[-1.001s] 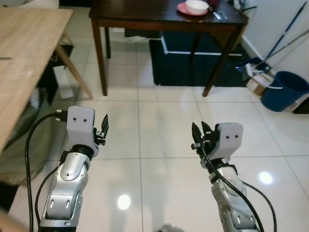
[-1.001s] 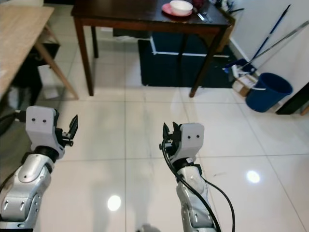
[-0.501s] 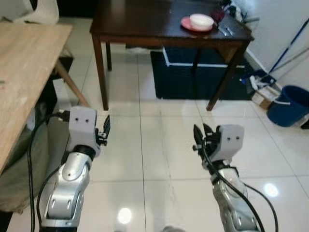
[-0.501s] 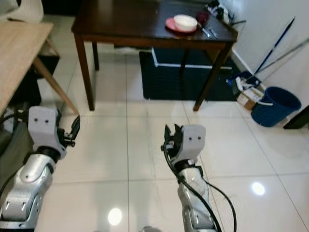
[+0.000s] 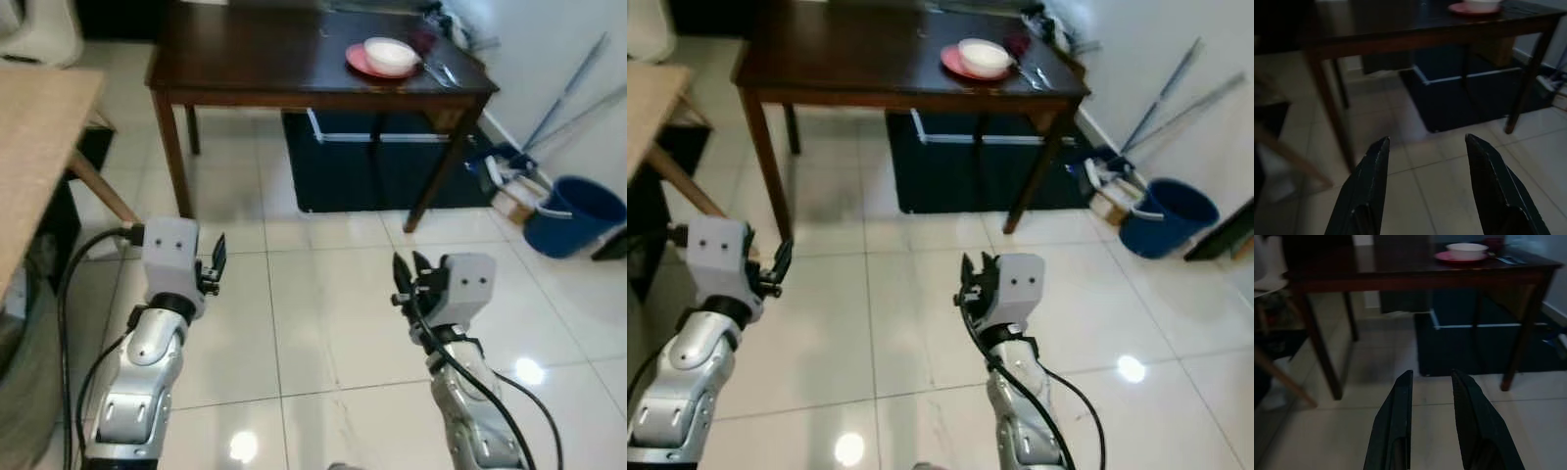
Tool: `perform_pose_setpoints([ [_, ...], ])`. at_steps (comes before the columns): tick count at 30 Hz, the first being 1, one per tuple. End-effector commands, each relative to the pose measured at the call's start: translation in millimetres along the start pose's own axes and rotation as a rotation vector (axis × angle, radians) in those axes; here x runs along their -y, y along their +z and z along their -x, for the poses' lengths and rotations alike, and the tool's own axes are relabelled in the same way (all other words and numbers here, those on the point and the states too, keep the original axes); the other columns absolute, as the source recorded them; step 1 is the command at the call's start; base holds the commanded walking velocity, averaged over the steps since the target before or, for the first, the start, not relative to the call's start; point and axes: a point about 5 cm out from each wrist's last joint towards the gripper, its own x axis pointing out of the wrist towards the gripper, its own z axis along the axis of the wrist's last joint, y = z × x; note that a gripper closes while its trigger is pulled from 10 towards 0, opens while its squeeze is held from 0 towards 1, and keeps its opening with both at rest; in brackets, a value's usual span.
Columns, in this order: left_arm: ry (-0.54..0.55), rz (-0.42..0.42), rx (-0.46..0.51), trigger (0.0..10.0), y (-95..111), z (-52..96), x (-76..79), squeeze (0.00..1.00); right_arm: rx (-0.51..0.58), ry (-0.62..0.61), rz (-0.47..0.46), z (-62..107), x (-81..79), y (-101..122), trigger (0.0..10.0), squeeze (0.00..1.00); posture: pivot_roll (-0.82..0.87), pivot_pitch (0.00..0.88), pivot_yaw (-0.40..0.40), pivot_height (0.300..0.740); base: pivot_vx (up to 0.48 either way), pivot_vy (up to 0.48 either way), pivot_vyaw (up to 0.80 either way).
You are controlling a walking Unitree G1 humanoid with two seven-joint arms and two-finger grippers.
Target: Setting the table
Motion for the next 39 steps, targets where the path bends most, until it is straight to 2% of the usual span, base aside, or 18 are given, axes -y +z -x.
perform_pose_setpoints([
  [1,-0.019,0.001,0.001,10.0,-0.4,0.1,5.4,0.00,-0.016,-0.022,0.003,2.5,7.0,-2.1,10.0,0.00,-0.10,0.000,0.000,0.740,0.428,0.000,-0.80],
  [23,-0.025,0.004,-0.002,10.0,-1.0,0.3,6.8,0.00,-0.016,-0.025,0.004,2.3,8.3,-1.1,10.0,0.00,-0.10,0.000,0.000,0.740,0.430,0.000,-0.78],
  [39,-0.032,0.005,-0.003,10.0,-1.4,0.6,8.1,0.00,-0.017,-0.031,0.006,4.1,9.3,-1.1,10.0,0.00,-0.10,0.000,0.002,0.740,0.429,0.000,-0.49],
])
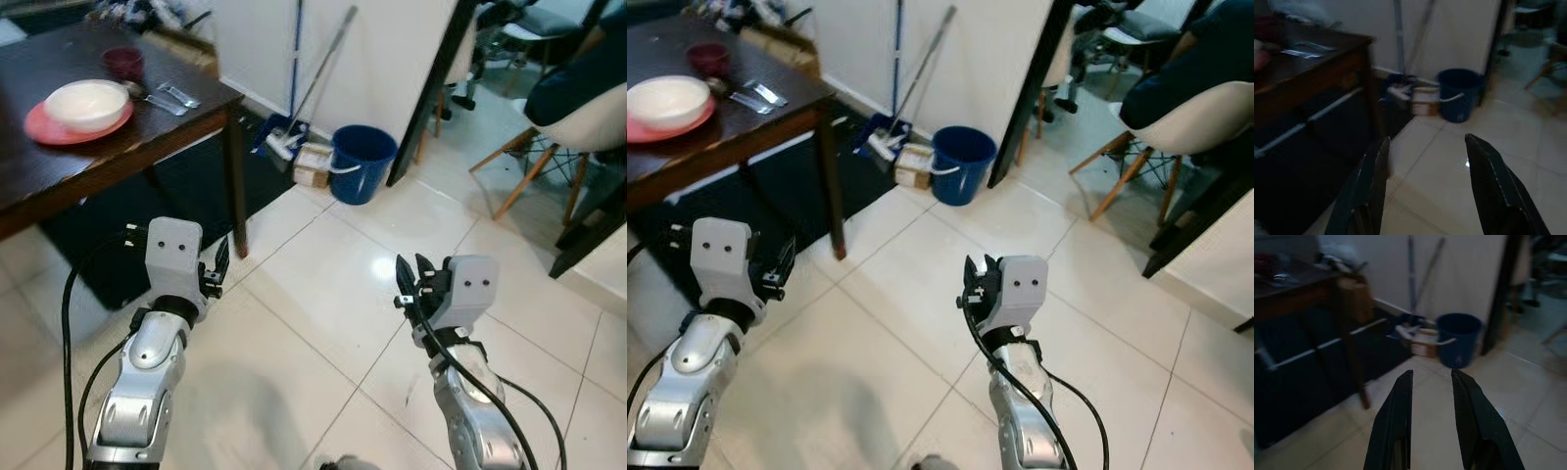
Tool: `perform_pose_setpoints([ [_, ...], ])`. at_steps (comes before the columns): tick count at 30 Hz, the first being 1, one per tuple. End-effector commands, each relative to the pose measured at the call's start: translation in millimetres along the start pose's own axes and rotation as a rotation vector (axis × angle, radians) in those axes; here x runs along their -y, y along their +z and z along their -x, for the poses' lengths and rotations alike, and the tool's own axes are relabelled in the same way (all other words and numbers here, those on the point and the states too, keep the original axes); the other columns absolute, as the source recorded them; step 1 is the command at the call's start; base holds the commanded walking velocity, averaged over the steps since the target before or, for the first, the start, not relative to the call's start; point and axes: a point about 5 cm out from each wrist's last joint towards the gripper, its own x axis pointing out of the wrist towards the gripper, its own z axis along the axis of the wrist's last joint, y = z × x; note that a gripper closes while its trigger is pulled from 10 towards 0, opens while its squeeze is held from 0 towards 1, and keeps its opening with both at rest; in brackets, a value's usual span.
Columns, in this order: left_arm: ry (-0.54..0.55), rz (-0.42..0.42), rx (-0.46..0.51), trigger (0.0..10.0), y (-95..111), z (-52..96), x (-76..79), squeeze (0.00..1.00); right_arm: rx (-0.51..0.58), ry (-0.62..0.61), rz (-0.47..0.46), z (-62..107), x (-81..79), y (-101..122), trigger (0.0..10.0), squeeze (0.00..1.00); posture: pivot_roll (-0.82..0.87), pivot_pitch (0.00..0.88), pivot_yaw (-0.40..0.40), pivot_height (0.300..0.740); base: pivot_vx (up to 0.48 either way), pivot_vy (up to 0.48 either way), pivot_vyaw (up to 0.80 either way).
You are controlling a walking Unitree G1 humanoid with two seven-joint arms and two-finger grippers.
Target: Setting the table
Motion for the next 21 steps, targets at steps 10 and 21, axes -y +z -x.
perform_pose_setpoints([
  [10,-0.002,-0.011,-0.007,10.0,-1.6,1.3,-1.2,0.00,0.001,-0.008,-0.012,0.8,-0.5,0.6,10.0,0.00,-0.11,0.000,0.006,0.740,0.431,0.000,0.00],
  [21,-0.006,-0.012,-0.005,10.0,-0.8,0.5,-1.3,0.00,0.001,0.015,-0.003,0.9,-3.3,1.2,10.0,0.00,-0.10,0.000,0.009,0.740,0.429,0.000,0.08],
])
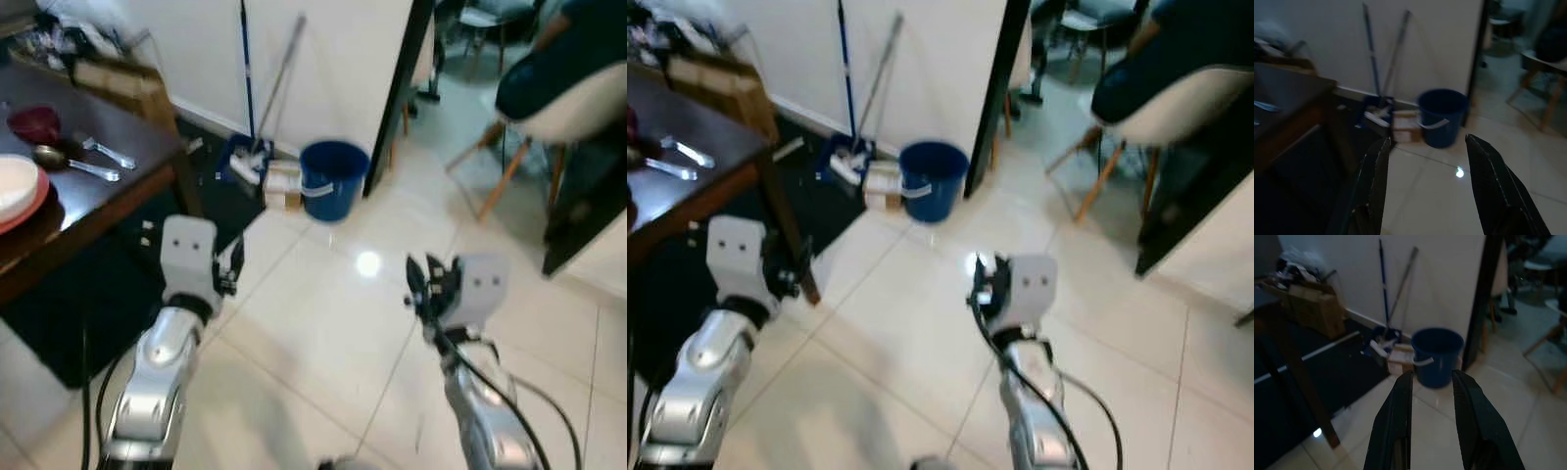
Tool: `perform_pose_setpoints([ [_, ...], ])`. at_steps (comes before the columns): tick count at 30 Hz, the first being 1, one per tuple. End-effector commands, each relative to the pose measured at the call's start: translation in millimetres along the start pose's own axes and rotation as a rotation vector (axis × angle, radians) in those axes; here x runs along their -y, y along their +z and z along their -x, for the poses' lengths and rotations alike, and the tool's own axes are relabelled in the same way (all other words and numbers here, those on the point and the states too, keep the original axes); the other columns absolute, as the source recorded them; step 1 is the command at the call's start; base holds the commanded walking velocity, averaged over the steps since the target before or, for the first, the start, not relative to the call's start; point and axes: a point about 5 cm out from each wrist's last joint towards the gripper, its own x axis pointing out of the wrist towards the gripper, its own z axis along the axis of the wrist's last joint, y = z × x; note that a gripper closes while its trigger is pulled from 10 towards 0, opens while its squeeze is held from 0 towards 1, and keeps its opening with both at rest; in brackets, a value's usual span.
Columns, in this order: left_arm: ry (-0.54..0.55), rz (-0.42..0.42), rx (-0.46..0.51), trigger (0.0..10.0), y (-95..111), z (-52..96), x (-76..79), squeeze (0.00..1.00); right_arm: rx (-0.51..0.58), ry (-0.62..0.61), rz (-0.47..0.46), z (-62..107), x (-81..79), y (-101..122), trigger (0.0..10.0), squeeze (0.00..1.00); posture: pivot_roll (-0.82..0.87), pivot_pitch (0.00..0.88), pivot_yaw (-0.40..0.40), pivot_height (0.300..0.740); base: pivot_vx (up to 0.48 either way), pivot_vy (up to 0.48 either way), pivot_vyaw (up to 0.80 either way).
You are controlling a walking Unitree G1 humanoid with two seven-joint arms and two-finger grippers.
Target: Setting the table
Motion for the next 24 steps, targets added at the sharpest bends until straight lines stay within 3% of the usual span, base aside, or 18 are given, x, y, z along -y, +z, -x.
perform_pose_setpoints([
  [1,0.011,-0.006,-0.022,10.0,-5.5,3.1,-3.7,0.00,-0.010,0.020,-0.011,0.9,-5.7,-2.0,10.0,0.00,-0.10,0.000,0.010,0.740,0.412,0.000,0.46],
  [10,0.008,-0.008,-0.022,10.0,-5.3,3.1,-3.2,0.00,-0.012,0.022,-0.014,1.1,-6.2,-2.2,10.0,0.00,-0.10,0.000,0.012,0.740,0.412,0.000,0.21],
  [14,0.008,0.001,-0.026,10.0,-5.5,3.1,-2.9,0.00,-0.004,0.047,-0.014,1.5,-8.2,-0.9,10.0,0.00,-0.10,0.000,0.012,0.740,0.309,0.000,0.63],
  [24,0.005,0.012,-0.013,10.0,-3.1,3.8,-1.9,0.00,-0.004,0.045,-0.012,1.6,-9.1,-0.9,10.0,0.00,-0.10,0.000,0.011,0.740,0.000,0.000,0.79],
])
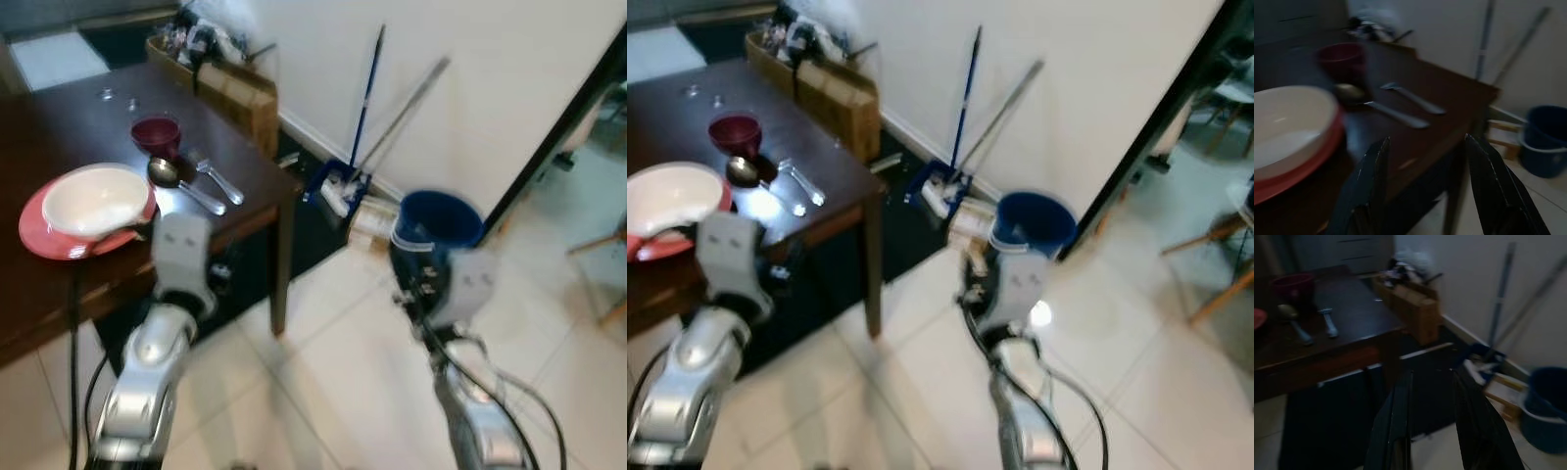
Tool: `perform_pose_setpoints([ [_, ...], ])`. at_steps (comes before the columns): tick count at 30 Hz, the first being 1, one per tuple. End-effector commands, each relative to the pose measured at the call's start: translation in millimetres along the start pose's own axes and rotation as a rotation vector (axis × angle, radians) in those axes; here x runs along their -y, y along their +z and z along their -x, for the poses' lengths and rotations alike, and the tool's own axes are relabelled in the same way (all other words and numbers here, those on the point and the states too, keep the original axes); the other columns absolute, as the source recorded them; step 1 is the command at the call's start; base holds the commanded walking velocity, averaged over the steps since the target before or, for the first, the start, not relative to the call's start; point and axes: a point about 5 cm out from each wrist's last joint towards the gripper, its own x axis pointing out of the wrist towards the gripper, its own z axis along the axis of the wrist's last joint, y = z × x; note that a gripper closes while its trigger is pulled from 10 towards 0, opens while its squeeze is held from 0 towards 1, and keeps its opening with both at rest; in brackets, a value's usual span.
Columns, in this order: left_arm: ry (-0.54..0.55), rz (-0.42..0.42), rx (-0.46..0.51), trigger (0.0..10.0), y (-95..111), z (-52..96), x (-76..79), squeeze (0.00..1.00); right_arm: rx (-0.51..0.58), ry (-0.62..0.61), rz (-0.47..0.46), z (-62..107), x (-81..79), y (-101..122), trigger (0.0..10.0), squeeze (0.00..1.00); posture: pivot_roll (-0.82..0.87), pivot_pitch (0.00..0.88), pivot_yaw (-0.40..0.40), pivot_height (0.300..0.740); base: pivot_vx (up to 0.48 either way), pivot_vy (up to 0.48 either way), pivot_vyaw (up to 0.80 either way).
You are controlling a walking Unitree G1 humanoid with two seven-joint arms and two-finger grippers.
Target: Setting the table
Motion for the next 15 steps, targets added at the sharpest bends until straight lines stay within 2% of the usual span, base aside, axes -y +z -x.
perform_pose_setpoints([
  [1,-0.013,0.001,-0.007,10.0,-1.7,1.6,3.2,0.00,-0.014,-0.016,-0.005,2.0,3.2,-2.8,10.0,0.00,-0.10,0.000,0.010,0.740,0.000,0.000,0.79],
  [15,-0.024,-0.009,-0.007,10.0,-0.3,2.0,5.7,0.00,-0.014,-0.016,-0.003,2.6,4.3,-2.2,10.0,0.00,-0.10,0.000,0.008,0.740,0.000,0.000,0.79],
])
